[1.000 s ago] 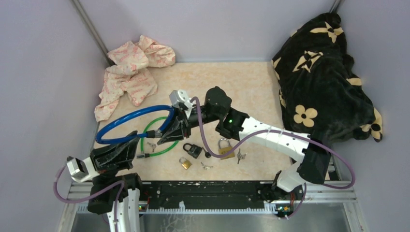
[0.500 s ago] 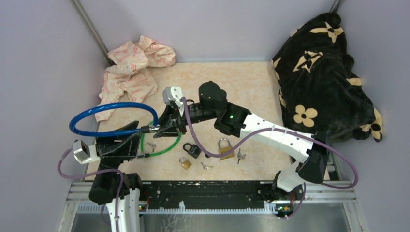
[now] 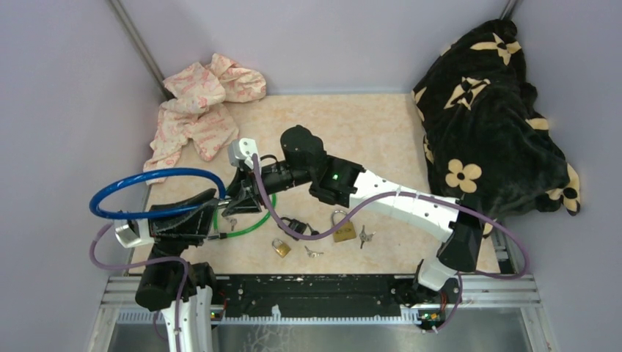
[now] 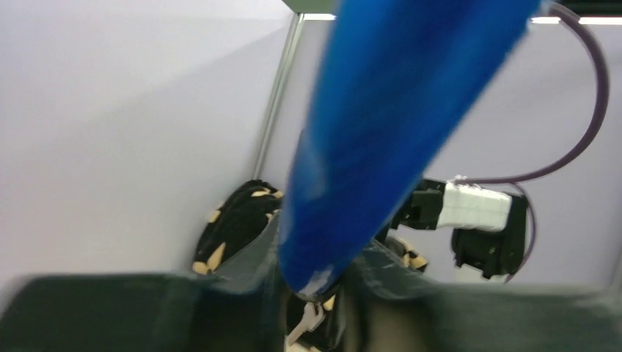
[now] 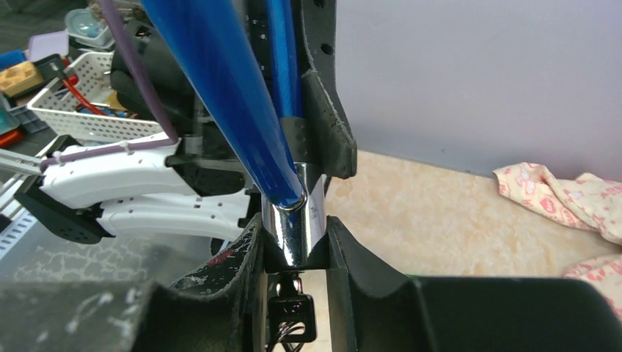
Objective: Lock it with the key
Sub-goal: Lock the lock.
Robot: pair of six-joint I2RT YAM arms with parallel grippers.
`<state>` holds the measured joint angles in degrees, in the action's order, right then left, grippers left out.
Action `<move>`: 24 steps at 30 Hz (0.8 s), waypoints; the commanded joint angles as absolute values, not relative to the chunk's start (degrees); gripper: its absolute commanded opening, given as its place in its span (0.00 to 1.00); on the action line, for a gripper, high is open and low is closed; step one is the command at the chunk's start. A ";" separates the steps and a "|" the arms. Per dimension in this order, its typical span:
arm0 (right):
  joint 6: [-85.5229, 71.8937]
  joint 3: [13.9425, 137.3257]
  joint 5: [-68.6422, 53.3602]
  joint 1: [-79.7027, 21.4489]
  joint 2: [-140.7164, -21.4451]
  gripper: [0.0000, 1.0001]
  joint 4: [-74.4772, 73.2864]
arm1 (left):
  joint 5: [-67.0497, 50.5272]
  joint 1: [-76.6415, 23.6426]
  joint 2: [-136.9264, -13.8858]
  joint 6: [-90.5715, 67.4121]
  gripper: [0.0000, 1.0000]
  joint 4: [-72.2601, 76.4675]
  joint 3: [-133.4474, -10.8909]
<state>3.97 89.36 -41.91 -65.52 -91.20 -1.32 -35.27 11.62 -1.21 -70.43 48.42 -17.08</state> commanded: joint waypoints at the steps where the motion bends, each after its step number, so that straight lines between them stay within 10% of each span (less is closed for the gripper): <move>1: 4.49 93.88 -43.44 -66.10 -90.77 0.00 2.00 | -36.15 11.41 -0.98 -70.65 0.17 51.03 -17.58; 3: 4.27 93.87 -43.96 -66.15 -90.58 0.00 1.86 | -36.30 11.36 -1.02 -70.49 0.00 50.45 -17.49; 8: 5.22 94.03 -44.07 -66.09 -89.08 0.00 0.16 | -36.34 11.40 -1.01 -70.73 0.00 50.92 -17.25; 10: 6.61 94.32 -42.69 -66.09 -88.20 0.42 -3.15 | -35.72 11.40 -1.02 -71.22 0.00 50.53 -16.78; 11: 6.97 94.12 -41.02 -66.03 -87.47 0.89 -4.13 | -35.30 11.38 -1.01 -71.62 0.00 50.20 -16.59; 12: 7.10 93.55 -38.44 -65.96 -86.46 0.97 -3.97 | -34.94 11.29 -0.98 -71.95 0.00 49.96 -16.34; 18: 7.00 92.55 -32.06 -65.74 -81.29 0.98 -0.78 | -34.79 10.80 -1.01 -71.62 0.00 50.18 -15.32; 24: 2.26 93.56 -32.60 -65.74 -83.05 0.74 5.96 | -35.33 10.76 -1.02 -71.45 0.00 49.84 -15.03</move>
